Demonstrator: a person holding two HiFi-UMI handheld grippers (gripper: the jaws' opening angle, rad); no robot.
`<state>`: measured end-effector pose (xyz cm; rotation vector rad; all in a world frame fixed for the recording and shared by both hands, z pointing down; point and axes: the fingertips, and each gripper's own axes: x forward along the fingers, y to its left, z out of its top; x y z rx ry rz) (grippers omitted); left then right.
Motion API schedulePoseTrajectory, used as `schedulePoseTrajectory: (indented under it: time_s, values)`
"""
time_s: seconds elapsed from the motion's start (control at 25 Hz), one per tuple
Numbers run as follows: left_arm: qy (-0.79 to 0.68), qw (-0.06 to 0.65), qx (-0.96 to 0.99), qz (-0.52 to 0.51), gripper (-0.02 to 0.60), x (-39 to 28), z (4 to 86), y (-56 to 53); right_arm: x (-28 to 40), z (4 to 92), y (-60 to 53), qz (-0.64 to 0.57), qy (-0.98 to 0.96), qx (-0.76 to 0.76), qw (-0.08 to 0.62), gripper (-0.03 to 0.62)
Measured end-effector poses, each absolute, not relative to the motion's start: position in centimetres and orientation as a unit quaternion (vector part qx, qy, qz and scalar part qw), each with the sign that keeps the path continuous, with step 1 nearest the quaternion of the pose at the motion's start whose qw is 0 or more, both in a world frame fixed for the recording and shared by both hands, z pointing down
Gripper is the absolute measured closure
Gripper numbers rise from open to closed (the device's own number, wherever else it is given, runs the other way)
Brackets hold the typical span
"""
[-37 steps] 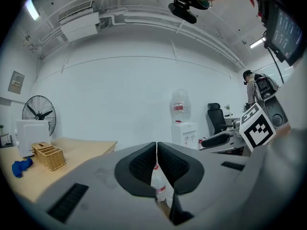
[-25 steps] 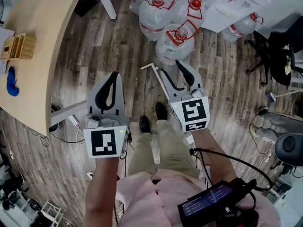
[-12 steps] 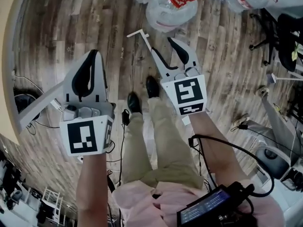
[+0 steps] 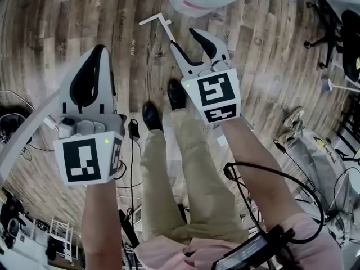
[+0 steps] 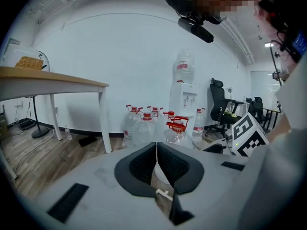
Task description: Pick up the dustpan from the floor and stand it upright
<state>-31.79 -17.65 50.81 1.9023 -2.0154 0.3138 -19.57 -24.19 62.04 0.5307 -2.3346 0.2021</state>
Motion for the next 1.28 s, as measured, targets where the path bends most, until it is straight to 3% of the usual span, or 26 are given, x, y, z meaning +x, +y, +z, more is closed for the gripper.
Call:
schedulePoseTrajectory:
  time_s: [0.6,1.28]
  values:
    - [-0.702,0.183,0.673,0.143,0.566,-31.9,64.5,-18.1,-17.9,77.2,-24.5,0.09,-0.89,0.191,0.405,0.415]
    - [-0.691,0.194,0.68,0.148,0.566,-31.1,73.8,-17.7,-17.2,88.5,-24.5,0.094,-0.876,0.174,0.44,0.421]
